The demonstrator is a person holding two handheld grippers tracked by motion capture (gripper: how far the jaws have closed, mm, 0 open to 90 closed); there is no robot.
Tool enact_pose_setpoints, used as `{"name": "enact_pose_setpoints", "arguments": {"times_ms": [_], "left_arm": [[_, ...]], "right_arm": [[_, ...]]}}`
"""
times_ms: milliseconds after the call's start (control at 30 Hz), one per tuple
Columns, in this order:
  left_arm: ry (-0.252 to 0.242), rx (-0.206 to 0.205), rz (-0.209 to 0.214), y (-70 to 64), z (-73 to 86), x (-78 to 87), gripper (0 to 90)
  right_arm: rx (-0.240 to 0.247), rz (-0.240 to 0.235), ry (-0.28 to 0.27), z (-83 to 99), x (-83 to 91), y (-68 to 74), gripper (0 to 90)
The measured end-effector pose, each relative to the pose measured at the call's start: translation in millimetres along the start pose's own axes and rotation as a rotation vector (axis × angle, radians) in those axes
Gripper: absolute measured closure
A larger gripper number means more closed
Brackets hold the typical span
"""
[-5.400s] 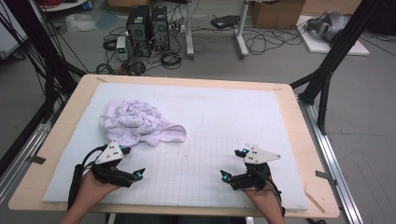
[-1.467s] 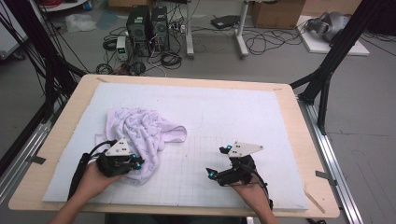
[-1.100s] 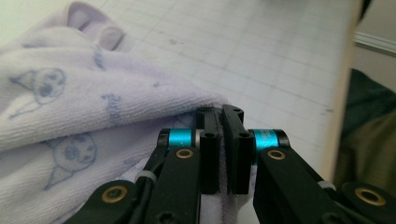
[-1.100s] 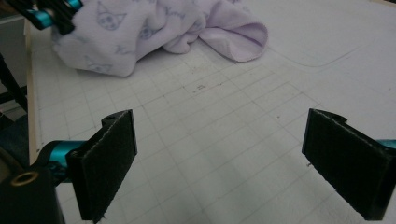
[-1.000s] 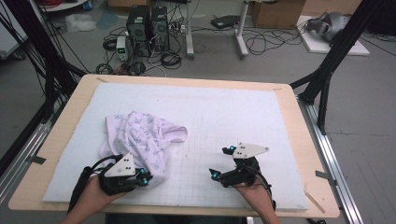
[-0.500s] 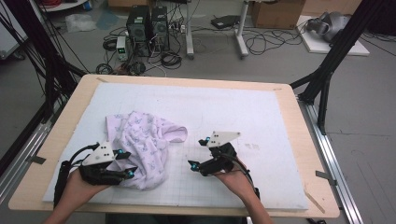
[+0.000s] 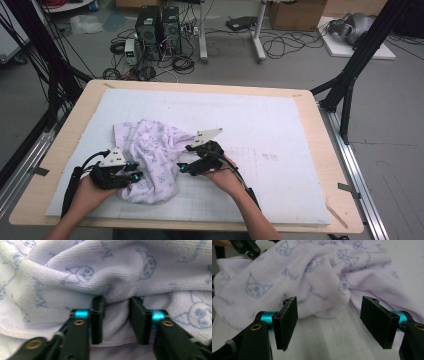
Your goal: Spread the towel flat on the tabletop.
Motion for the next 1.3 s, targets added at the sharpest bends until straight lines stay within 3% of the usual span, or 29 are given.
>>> {"name": "enact_pose_setpoints", "arguments": {"times_ms": [100, 233, 300, 367, 400, 567, 600, 667, 733, 800, 933, 967, 1033, 1167, 1233, 1300], "left_arm": [[-0.001, 0.004, 0.018, 1.0, -0.7, -2.4, 76.6], [-0.011, 0.015, 0.032, 2.1, -1.0, -0.3, 81.5], [-0.02, 0.02, 0.04, 2.1, -1.1, 2.2, 82.8], [-0.031, 0.029, 0.049, 1.5, -2.1, 4.6, 83.6], [-0.037, 0.028, 0.052, 0.8, -3.3, 5.7, 83.6], [-0.075, 0.018, 0.087, -7.6, -14.2, 13.6, 84.2], [-0.085, 0.013, 0.098, -10.3, -17.1, 15.5, 84.3], [-0.1, 0.005, 0.122, -17.3, -23.1, 18.9, 84.4], [-0.112, -0.011, 0.15, -25.7, -29.6, 21.3, 84.5], [-0.124, -0.032, 0.171, -36.3, -36.4, 23.5, 84.5], [-0.141, -0.07, 0.212, -57.5, -45.4, 26.5, 84.7], [-0.141, -0.079, 0.219, -62.4, -46.3, 26.8, 84.7], [-0.139, -0.092, 0.238, -70.5, -45.8, 26.7, 84.7], [-0.11, -0.114, 0.25, -76.8, -39.9, 24.7, 84.4], [-0.113, -0.104, 0.247, -74.8, -38.8, 26.1, 79.9], [-0.122, -0.087, 0.227, -70.5, -39.8, 30.0, 68.1]], "right_arm": [[0.008, -0.026, -0.004, -3.6, -15.6, -2.6, 42.4], [0.004, -0.06, 0.073, 3.4, -27.7, -8.1, 68.0], [0.011, -0.101, 0.075, 6.2, -24.0, -7.0, 80.0], [0.017, -0.099, 0.054, 9.6, -7.3, -5.0, 82.7], [0.017, -0.099, 0.054, 9.6, -7.3, -5.0, 82.7], [0.01, -0.075, 0.012, 16.6, 28.5, 6.6, 83.7], [0.013, -0.066, 0.006, 20.2, 42.8, 16.5, 83.7], [0.015, -0.062, 0.002, 21.7, 47.8, 20.8, 83.7], [0.036, -0.044, 0.005, 29.3, 70.2, 39.4, 83.7], [0.035, -0.039, 0.006, 31.7, 76.9, 44.9, 83.7], [0.017, -0.019, -0.008, 49.1, 110.5, 70.3, 83.9], [0.017, -0.019, -0.008, 49.1, 110.5, 70.3, 83.9], [0.003, -0.019, 0.001, 64.2, 122.5, 86.4, 83.8], [-0.015, -0.035, 0.043, 80.4, 120.7, 96.7, 81.1], [-0.021, -0.042, 0.057, 85.6, 117.7, 97.3, 68.3], [-0.033, -0.05, 0.022, 82.0, 120.3, 92.7, 60.2]]}}
Point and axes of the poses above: each handheld gripper's, and its own axes: x roughly backward along the jaws, z roughly out of its underside, y roughly to its left, the point moved 3 cm from there along -x, roughly forward along the jaws, and after that the axes turned 13 degrees about -z, right-handed, at the moved point
